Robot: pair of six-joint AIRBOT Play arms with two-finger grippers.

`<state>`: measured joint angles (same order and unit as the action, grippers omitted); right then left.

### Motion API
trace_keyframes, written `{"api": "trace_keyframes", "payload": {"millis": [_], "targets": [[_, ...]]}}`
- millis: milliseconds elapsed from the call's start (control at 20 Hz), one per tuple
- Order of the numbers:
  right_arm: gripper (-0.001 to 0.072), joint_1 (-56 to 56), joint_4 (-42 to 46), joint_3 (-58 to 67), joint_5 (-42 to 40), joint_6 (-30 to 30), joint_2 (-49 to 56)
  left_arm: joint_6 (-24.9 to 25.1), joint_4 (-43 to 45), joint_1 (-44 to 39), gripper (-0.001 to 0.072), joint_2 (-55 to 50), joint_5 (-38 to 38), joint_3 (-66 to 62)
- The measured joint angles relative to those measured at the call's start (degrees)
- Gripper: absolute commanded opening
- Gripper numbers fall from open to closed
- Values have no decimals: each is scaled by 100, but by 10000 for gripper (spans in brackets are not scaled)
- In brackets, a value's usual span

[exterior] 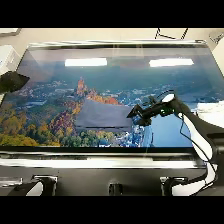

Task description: Fold the clothes and pants, and hang the long-sleeved shirts on hangers.

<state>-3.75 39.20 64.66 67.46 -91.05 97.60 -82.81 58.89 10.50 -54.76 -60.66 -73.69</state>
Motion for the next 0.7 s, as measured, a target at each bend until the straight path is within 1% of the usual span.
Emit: {"api": "trace_keyframes", "payload": {"millis": [50,100,150,200,350,500,600,700], "targets": [[355,-24,-214,-59,-109,160,48,-35,0,-2,23,0,0,0],[296,-37,-411,-94,-223,306,74,-63,-2,-9,23,0,0,0],[185,-46,-640,-109,-354,446,92,-74,-9,-13,22,0,0,0],[41,-52,-835,-111,-457,560,109,-81,-17,-24,23,0,0,0],[35,-59,-1158,-9,-511,826,131,-149,-33,-46,23,0,0,0],[36,164,-1311,481,-46,1113,107,-168,-39,-55,22,0,2,0],[36,560,-1290,1038,330,1097,-22,-175,-39,-55,23,0,2,0],[36,1123,-977,1694,704,807,-245,-181,-39,-57,23,0,2,0]]}}
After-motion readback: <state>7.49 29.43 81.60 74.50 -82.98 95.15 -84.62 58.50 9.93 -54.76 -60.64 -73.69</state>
